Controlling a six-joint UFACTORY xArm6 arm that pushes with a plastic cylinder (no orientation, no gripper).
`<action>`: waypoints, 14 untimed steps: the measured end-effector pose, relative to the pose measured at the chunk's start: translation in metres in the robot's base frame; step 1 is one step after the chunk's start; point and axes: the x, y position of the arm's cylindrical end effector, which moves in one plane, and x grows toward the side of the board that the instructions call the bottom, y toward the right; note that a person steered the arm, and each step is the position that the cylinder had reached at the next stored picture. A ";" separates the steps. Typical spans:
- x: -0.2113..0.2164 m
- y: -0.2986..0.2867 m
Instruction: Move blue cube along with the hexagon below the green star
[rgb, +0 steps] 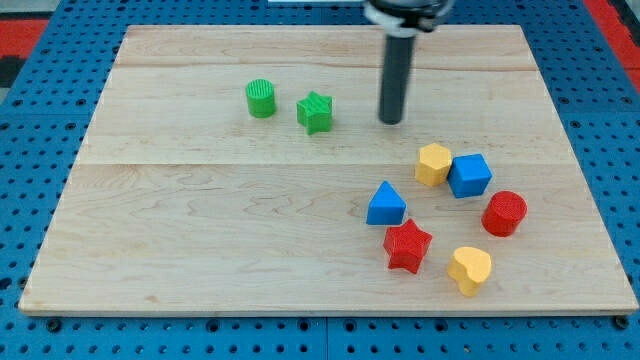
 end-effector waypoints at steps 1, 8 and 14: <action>0.024 0.096; 0.024 0.023; 0.026 -0.091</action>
